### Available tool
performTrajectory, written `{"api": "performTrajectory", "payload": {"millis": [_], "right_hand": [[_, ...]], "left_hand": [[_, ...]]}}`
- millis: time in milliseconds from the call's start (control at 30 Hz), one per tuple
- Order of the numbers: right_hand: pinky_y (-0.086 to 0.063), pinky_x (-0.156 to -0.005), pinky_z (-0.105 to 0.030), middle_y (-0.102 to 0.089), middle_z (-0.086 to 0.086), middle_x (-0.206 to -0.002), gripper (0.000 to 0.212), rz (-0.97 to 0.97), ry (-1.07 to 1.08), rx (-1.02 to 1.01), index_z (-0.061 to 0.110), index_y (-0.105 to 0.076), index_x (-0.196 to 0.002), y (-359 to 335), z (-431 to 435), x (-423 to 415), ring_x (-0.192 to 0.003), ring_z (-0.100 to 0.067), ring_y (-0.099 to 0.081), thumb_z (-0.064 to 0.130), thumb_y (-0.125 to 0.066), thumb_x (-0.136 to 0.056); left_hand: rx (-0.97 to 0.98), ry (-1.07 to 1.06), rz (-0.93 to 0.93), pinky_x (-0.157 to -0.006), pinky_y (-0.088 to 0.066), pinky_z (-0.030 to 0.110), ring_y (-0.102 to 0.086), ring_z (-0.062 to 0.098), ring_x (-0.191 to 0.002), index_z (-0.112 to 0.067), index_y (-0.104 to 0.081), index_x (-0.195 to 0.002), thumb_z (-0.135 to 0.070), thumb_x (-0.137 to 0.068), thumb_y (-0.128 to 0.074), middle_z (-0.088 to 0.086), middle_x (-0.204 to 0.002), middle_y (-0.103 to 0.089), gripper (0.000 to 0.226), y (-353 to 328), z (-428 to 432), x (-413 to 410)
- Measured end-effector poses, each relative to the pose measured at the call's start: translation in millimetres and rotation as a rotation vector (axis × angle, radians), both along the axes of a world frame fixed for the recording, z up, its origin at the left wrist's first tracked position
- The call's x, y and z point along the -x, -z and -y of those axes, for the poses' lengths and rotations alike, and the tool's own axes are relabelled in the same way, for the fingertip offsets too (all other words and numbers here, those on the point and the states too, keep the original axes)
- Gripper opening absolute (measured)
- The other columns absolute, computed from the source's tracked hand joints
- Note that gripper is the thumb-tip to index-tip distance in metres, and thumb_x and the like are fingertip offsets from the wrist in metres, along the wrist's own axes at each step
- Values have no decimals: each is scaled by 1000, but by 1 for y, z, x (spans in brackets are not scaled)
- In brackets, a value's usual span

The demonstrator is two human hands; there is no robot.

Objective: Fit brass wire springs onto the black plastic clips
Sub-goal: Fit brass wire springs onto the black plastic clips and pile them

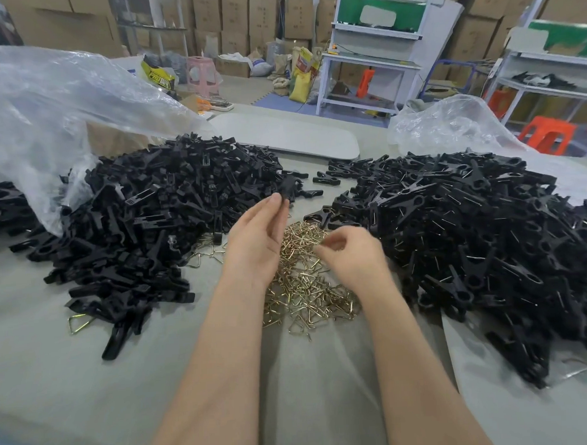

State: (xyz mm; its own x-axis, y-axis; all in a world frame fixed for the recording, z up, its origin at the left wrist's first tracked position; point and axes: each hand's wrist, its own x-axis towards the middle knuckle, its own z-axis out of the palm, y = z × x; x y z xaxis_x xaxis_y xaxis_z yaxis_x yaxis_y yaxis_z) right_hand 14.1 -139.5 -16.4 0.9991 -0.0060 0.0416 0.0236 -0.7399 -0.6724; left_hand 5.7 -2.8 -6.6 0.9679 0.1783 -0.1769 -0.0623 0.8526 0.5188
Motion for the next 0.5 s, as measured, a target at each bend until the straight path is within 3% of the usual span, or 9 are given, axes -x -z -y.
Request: {"api": "performTrajectory", "payload": {"millis": [100, 167, 233, 367, 500], "right_hand": [[-48, -90, -38, -60, -1, -106, 33, -43, -5, 259, 18, -59, -106, 10, -14, 0, -96, -19, -57, 41, -68, -84], [-46, -92, -41, -58, -5, -109, 28, -10, -10, 273, 18, -56, -100, 11, -19, 0, -103, -24, -54, 39, -68, -85], [-45, -82, -33, -57, -1, -103, 20, 0, -29, 182, 23, -51, -89, 11, -18, 0, -99, -22, -53, 31, -68, -86], [-35, -51, -18, -54, 11, -74, 12, 36, -52, 31, 22, -55, -85, 5, -7, 1, -65, -7, -56, 23, -67, -87], [-51, -52, -14, -66, -2, -75, 3, -62, -60, -490, 9, -63, -90, -8, 5, 1, -54, -5, -66, 8, -66, -87]], "left_hand": [[133, 7, -63, -65, -56, 17, -70, 19, -91, 6, -64, -94, 4, -82, -65, 18, -99, -66, 13, -1, -3, 3], [167, 23, -76, -64, -57, 18, -70, 19, -87, 4, -65, -90, 3, -82, -65, 18, -96, -65, 8, -2, -2, 3], [152, 32, -83, -68, -58, 21, -67, 17, -85, 2, -63, -89, -1, -83, -66, 14, -94, -62, 7, -1, -2, 3], [-16, 82, -136, -65, -49, 17, -51, 8, -76, -7, -62, -90, -18, -85, -67, 2, -83, -56, 13, 2, 0, 1], [32, 117, -129, -67, -54, 16, -54, 10, -79, -3, -62, -86, -13, -87, -65, 5, -82, -56, 11, 1, 2, 2]]}}
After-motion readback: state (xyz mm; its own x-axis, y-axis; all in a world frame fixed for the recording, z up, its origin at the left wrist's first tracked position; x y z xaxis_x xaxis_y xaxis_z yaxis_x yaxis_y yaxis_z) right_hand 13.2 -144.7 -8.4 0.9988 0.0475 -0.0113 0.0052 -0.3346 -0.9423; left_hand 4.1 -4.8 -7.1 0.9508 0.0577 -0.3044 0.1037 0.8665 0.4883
